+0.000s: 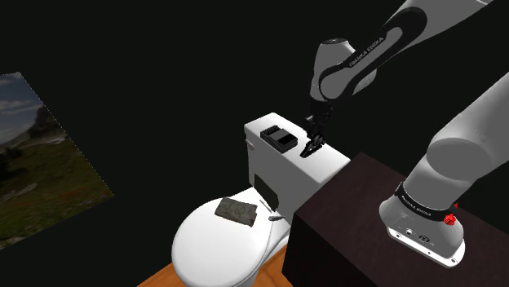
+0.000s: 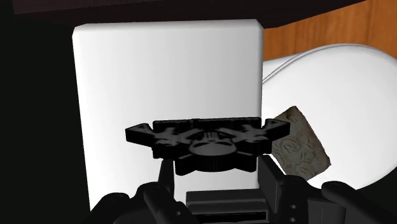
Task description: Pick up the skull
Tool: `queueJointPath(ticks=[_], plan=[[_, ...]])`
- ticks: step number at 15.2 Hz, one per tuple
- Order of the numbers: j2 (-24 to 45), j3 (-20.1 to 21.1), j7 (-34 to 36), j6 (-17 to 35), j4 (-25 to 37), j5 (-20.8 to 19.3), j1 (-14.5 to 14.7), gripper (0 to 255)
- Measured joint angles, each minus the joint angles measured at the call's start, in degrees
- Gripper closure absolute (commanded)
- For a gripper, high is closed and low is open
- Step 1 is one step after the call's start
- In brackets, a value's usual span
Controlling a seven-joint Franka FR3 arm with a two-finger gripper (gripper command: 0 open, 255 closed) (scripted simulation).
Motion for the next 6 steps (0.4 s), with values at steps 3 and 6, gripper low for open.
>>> queueJointPath(ticks=[3, 6], plan=[[-2.53, -0.13, -0.38, -3.04, 0.52, 0.33, 0.11, 255], [-4.53, -0.11, -0.47, -5.58, 1.05, 0.59, 0.28, 255]])
